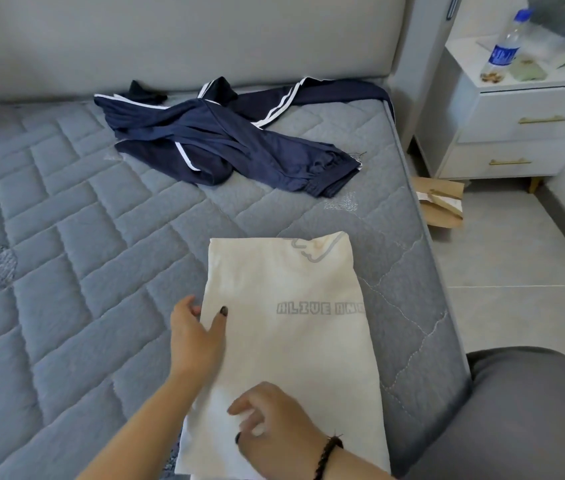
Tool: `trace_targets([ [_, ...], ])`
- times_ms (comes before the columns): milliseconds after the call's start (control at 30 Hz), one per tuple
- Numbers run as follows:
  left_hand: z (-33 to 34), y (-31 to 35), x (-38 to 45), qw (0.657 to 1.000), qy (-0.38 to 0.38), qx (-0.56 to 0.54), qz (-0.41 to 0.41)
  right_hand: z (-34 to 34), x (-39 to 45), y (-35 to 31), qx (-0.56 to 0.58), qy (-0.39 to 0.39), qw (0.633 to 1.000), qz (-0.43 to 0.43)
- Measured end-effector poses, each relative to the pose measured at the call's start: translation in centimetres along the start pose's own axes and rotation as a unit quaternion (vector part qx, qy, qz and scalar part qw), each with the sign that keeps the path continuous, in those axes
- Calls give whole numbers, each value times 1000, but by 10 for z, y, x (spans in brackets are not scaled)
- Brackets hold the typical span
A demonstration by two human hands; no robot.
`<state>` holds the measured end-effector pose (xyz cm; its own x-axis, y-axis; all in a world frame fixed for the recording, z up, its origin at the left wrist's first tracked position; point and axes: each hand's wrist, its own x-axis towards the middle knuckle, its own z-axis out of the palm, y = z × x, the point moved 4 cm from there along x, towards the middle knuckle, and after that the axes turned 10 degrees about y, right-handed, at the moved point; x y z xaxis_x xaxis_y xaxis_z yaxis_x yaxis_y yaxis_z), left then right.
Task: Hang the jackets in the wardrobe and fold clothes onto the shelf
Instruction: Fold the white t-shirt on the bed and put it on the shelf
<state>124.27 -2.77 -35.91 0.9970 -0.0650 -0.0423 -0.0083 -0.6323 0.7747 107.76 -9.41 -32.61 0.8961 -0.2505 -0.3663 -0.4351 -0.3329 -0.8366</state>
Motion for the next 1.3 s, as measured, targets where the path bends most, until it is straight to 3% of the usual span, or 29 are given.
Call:
trace_targets([
  [167,-22,-28,-75,999,17,26,25,-64,-30,55,-114,272,953,65],
  [300,-28,-30,-113,990,58,114,57,-77,-45,75,-154,349,908,173],
  [400,-32,-29,-125,993,39,114,21,-78,-56,92,-69,349,905,234],
  [567,-40,-35,-138,990,-32,134,-10,-79,-72,106,89,258,927,257],
  [700,-48,-45,-151,996,-47,71,-19,-81,-89,108,212,200,927,237],
  [800,-54,-51,-157,998,-43,4,-37,-78,-101,100,70,163,974,138],
  [867,-56,-53,-156,998,-38,-24,-54,-70,-106,95,-56,160,983,75],
  [933,-56,-54,-155,996,-45,-32,-69,-67,-109,91,-145,178,972,49],
  [1067,-56,-53,-154,994,-62,-36,-79,-77,-114,78,-273,287,918,23],
  [1200,-55,-58,-150,993,-63,-54,-88,-67,-112,75,-388,219,895,-16],
  [1300,-54,-63,-146,989,-73,-80,-102,-70,-111,84,-411,172,893,66],
])
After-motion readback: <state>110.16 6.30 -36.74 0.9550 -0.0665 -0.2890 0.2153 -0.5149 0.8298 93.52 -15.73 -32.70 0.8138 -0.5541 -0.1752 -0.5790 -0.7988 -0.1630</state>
